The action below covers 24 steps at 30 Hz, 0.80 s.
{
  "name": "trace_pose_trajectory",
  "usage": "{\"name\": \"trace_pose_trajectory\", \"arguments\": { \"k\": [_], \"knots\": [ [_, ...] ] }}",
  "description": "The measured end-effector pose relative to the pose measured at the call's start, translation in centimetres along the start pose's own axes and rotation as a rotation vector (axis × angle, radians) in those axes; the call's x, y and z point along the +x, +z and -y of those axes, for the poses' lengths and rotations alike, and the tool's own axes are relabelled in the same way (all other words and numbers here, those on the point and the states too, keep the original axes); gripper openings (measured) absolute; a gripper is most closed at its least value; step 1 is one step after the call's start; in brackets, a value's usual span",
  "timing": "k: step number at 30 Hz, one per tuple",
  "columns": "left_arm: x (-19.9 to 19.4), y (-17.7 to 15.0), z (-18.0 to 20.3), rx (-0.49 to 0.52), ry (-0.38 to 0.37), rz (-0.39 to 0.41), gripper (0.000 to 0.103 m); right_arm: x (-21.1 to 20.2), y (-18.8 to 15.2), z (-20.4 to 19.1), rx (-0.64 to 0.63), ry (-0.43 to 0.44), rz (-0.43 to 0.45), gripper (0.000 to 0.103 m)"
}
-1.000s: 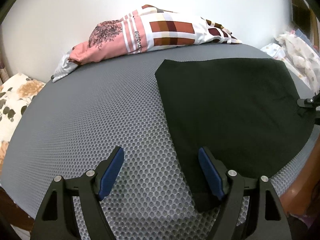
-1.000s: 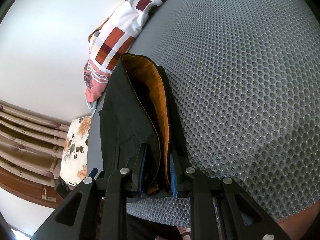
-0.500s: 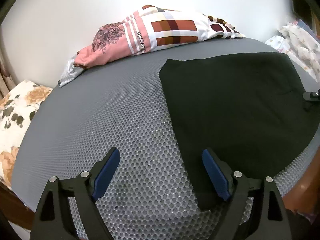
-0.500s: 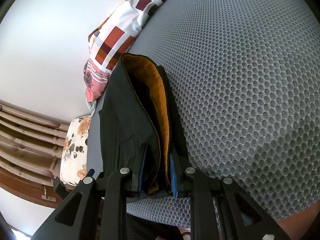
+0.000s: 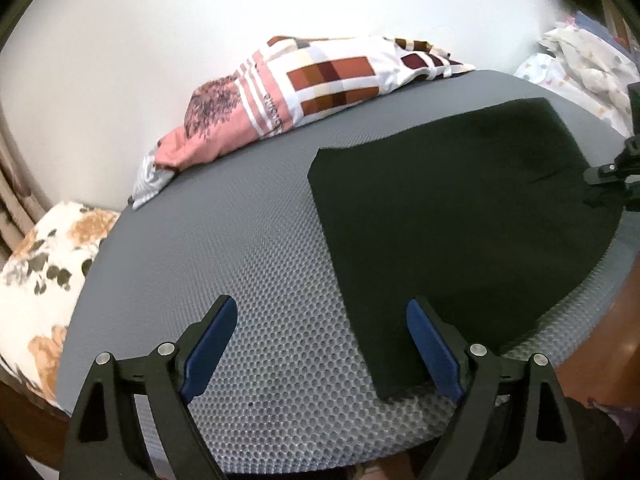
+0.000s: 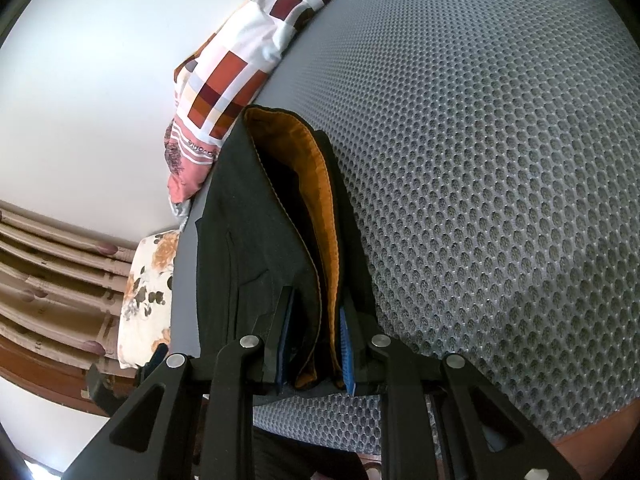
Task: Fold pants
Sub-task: 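Lower the waistband onto the trousers and open the right gripper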
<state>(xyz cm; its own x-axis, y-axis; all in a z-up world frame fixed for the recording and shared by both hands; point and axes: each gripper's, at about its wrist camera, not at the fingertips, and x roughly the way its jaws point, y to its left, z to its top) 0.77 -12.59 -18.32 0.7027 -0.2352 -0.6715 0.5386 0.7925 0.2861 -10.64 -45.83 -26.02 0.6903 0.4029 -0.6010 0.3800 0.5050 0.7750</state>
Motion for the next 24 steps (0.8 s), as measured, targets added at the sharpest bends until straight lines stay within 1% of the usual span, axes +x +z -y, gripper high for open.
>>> {"name": "trace_pose_trajectory", "arguments": {
  "k": [9,19,21,24],
  "knots": [
    [-3.5,2.3,-0.2,-0.008,-0.013,0.058,0.089,0.3,0.0,-0.3,-0.008,-0.016,0.000,0.016],
    [-7.9,4.9,-1.2,-0.042,-0.010,0.146,0.095,0.5,0.1,-0.5,-0.015,-0.030,-0.002,0.017],
    [-8.3,5.0,-1.4,-0.055,-0.022,0.156,0.097,0.5,0.1,-0.5,-0.018,-0.033,-0.001,0.017],
    [-7.9,4.8,-2.0,-0.088,-0.058,0.145,0.097,0.6,0.2,-0.7,-0.025,-0.046,-0.003,0.017]
  ]
}}
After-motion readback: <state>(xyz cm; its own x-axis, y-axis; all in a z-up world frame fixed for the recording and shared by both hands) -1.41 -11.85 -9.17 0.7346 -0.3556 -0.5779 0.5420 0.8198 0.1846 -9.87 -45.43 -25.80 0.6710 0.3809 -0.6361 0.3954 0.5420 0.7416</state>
